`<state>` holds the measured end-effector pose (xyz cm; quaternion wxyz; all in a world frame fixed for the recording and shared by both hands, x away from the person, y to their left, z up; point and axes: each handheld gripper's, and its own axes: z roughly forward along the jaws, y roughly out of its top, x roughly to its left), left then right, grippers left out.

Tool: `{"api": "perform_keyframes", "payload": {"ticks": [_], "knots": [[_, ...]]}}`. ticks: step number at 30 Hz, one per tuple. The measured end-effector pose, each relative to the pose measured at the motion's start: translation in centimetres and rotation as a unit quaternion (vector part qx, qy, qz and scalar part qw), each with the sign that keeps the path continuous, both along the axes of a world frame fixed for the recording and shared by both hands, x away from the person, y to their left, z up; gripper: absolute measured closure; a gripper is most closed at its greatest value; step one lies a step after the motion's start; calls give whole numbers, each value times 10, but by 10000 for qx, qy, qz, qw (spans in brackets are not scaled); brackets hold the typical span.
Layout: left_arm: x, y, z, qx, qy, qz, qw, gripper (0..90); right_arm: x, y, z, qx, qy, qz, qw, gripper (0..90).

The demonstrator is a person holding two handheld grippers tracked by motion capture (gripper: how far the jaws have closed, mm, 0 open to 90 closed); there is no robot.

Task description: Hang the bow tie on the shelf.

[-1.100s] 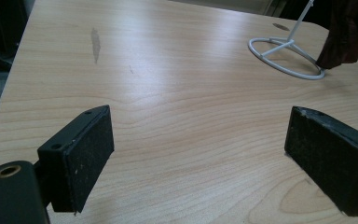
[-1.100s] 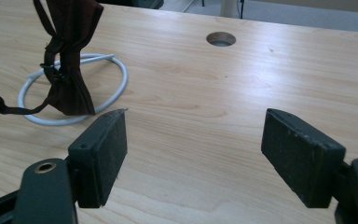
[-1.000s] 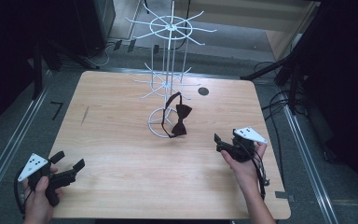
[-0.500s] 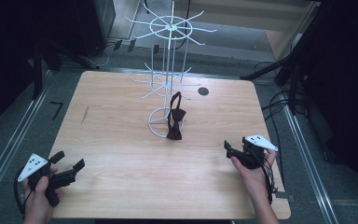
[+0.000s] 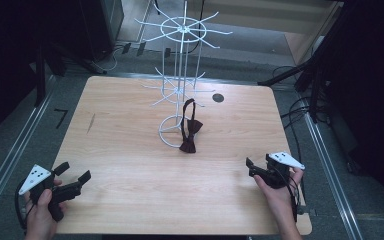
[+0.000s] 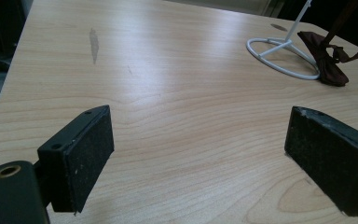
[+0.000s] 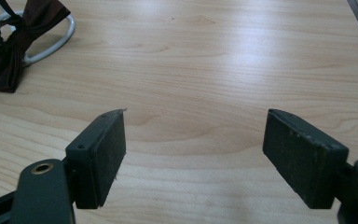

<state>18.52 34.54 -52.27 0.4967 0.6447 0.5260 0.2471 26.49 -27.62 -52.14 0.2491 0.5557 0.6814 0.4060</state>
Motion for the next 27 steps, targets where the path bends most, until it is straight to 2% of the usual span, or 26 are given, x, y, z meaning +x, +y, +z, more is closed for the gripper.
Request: {"api": "perform_keyframes", "payload": {"ticks": [10, 18, 27], "knots": [[0, 1, 0, -16, 17, 5, 10000, 85, -14, -16, -9, 138, 70, -67, 9999, 213], [0, 1, 0, -14, 23, 9, 10000, 85, -31, -41, -14, 318, -27, -164, 9994, 213], [0, 1, 0, -14, 12, 21, 10000, 85, -46, -67, -21, 360, 23, -251, 9990, 206]]}}
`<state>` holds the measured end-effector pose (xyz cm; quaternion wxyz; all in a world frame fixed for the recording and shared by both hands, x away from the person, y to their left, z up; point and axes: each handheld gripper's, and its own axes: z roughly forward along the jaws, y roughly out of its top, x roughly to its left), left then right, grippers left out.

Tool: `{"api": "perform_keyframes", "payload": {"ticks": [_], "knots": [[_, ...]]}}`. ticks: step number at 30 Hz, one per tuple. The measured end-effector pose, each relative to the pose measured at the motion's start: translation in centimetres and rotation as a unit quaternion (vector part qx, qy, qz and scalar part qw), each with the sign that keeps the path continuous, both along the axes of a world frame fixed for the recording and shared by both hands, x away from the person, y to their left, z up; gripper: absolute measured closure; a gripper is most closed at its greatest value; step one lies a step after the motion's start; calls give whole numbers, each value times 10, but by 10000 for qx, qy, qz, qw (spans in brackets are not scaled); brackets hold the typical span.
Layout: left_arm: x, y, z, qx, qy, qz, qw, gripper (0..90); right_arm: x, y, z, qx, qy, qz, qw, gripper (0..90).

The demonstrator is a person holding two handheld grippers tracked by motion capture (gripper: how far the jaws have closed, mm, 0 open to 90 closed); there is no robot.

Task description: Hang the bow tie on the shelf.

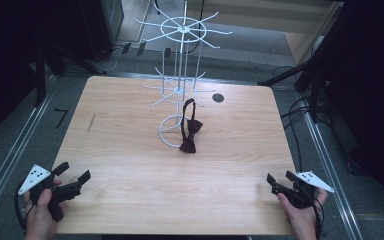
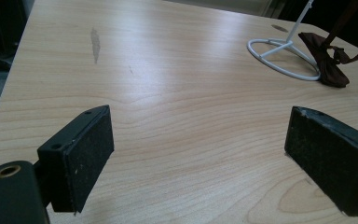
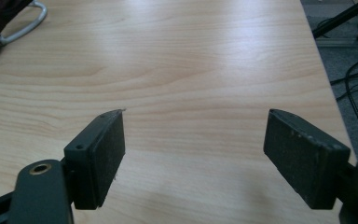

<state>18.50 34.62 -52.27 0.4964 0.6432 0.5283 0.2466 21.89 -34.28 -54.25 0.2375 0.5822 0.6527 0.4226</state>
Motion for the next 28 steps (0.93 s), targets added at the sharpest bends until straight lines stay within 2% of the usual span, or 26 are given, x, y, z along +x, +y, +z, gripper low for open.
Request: {"api": "perform_keyframes", "payload": {"ticks": [2, 7, 14, 28], "knots": [[0, 0, 0, -5, 12, -4, 10000, 85, -3, -5, -2, -59, 28, -24, 10000, 205], [0, 0, 0, -8, 8, -1, 10000, 85, -12, -17, -4, -24, 20, -78, 10000, 203], [0, -2, 0, 88, 4, 0, 10000, 85, -18, -28, -8, -73, 63, -198, 9998, 205], [1, -1, 0, 64, 52, -40, 10000, 85, -17, -29, -9, -95, 107, -203, 9997, 201]]}}
